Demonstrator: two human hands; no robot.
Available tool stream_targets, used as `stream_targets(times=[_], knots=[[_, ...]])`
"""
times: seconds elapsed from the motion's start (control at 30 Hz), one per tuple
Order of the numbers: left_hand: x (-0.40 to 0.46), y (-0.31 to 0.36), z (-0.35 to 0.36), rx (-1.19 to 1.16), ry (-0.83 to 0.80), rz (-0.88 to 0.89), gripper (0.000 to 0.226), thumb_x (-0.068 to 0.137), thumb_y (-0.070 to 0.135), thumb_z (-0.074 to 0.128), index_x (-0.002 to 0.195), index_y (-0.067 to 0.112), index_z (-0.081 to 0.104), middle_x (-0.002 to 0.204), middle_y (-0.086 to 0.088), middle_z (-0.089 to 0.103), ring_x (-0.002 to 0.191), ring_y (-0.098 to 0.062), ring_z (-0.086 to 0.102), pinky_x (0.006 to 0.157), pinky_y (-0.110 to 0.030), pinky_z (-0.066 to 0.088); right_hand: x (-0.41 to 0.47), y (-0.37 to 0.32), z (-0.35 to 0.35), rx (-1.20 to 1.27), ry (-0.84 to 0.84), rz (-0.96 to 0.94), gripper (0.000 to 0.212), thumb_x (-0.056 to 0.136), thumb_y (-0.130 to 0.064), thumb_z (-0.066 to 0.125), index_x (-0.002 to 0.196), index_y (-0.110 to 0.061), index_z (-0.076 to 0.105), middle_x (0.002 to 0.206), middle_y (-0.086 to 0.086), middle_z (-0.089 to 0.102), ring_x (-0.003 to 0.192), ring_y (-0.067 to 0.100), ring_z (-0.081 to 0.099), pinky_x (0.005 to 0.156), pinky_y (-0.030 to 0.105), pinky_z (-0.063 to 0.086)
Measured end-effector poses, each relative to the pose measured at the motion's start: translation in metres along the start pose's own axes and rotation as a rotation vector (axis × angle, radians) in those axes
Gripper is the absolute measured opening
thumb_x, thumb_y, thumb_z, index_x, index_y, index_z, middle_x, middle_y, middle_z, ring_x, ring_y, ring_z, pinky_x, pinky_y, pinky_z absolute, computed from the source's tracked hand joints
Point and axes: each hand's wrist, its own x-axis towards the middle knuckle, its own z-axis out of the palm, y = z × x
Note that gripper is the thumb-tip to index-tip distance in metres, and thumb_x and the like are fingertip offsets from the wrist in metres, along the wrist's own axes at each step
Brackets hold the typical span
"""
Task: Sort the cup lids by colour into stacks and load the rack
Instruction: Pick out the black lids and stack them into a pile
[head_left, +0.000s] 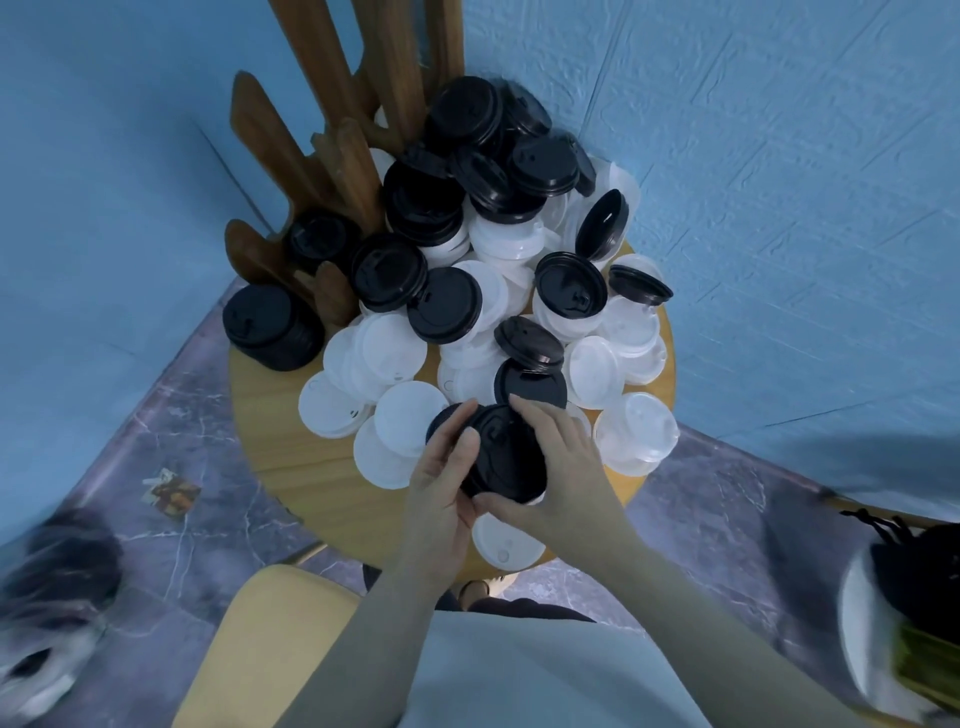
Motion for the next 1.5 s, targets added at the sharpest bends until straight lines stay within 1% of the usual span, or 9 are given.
stream_targets(times=[0.1,0.3,0.5,0.6,0.7,0.8,0.93,1.27,1.5], knots=[[-0.004,-0.001,-0.007,0.063,-0.016,0.008,0.049,0.081,0.015,0.076,0.129,0.018,0.064,0.126,-0.007,0.068,0.115,-0.024,0.066,0.081,-0.031,0.059,-0.002,-0.005,0.009,-0.04,0.016,-0.005,0.087,0.062,-0.062,0.065,0.138,-0.026,0.04,0.132,-0.007,0.047,0.12,0.012,0.04,0.098,0.03,0.037],[-0.002,0.002,-0.01,0.094,-0.002,0.055,0.042,0.083,0.01,0.065,0.124,0.017,0.066,0.12,-0.004,0.071,0.11,-0.019,0.067,0.082,-0.029,0.058,0.003,-0.011,0.019,-0.001,0.051,-0.014,0.085,0.057,-0.059,0.067,0.132,-0.03,0.039,0.125,-0.006,0.044,0.115,0.017,0.043,0.095,0.033,0.044],[0.005,0.01,-0.013,0.124,-0.02,0.071,0.057,0.076,0.013,0.071,0.13,0.029,0.062,0.126,-0.004,0.067,0.116,-0.022,0.065,0.086,-0.035,0.059,0.014,-0.009,0.02,0.046,0.015,-0.034,0.088,0.061,-0.063,0.067,0.137,-0.025,0.041,0.128,-0.006,0.042,0.118,0.013,0.04,0.099,0.028,0.037],[0.011,0.017,-0.016,0.137,-0.008,0.107,0.051,0.076,0.01,0.071,0.123,0.03,0.068,0.122,-0.002,0.068,0.114,-0.022,0.065,0.08,-0.032,0.059,0.025,-0.007,0.012,0.042,-0.05,-0.065,0.093,0.064,-0.074,0.061,0.141,-0.025,0.042,0.132,-0.012,0.04,0.123,0.008,0.036,0.103,0.027,0.028],[0.018,0.029,-0.021,0.112,0.02,0.131,0.043,0.08,0.006,0.067,0.117,0.027,0.07,0.114,0.001,0.072,0.109,-0.02,0.068,0.079,-0.031,0.06,0.044,-0.001,-0.002,0.134,0.049,0.081,0.086,0.07,-0.077,0.056,0.138,-0.026,0.046,0.134,-0.009,0.047,0.126,0.012,0.039,0.106,0.034,0.03],[0.025,0.042,-0.026,0.106,0.035,0.116,0.044,0.079,0.01,0.067,0.12,0.026,0.067,0.125,-0.007,0.067,0.113,-0.024,0.066,0.085,-0.038,0.06,0.071,0.014,-0.01,-0.023,0.182,0.25,0.07,0.081,-0.061,0.063,0.136,-0.02,0.048,0.133,0.001,0.051,0.127,0.023,0.04,0.105,0.039,0.029],[0.032,0.056,-0.03,0.13,0.035,0.108,0.046,0.077,0.015,0.067,0.122,0.026,0.066,0.127,-0.008,0.067,0.117,-0.026,0.064,0.092,-0.039,0.058,0.101,0.026,-0.006,-0.245,0.103,0.444,0.067,0.086,-0.062,0.057,0.134,-0.017,0.047,0.133,0.006,0.052,0.128,0.029,0.038,0.104,0.042,0.027],[0.043,0.072,-0.037,0.165,0.027,0.076,0.046,0.077,0.013,0.068,0.122,0.025,0.066,0.121,-0.005,0.071,0.113,-0.023,0.067,0.084,-0.038,0.061,0.12,0.025,0.0,-0.339,0.071,0.55,0.07,0.08,-0.068,0.057,0.125,-0.014,0.052,0.118,0.009,0.061,0.122,0.031,0.041,0.099,0.042,0.027],[0.046,0.071,-0.034,0.147,0.033,0.062,0.047,0.079,0.013,0.068,0.124,0.023,0.065,0.123,-0.006,0.07,0.115,-0.025,0.066,0.086,-0.04,0.06,0.116,0.018,-0.005,-0.278,0.111,0.501,0.067,0.079,-0.061,0.064,0.131,-0.02,0.05,0.128,0.002,0.054,0.125,0.025,0.037,0.103,0.041,0.023]])
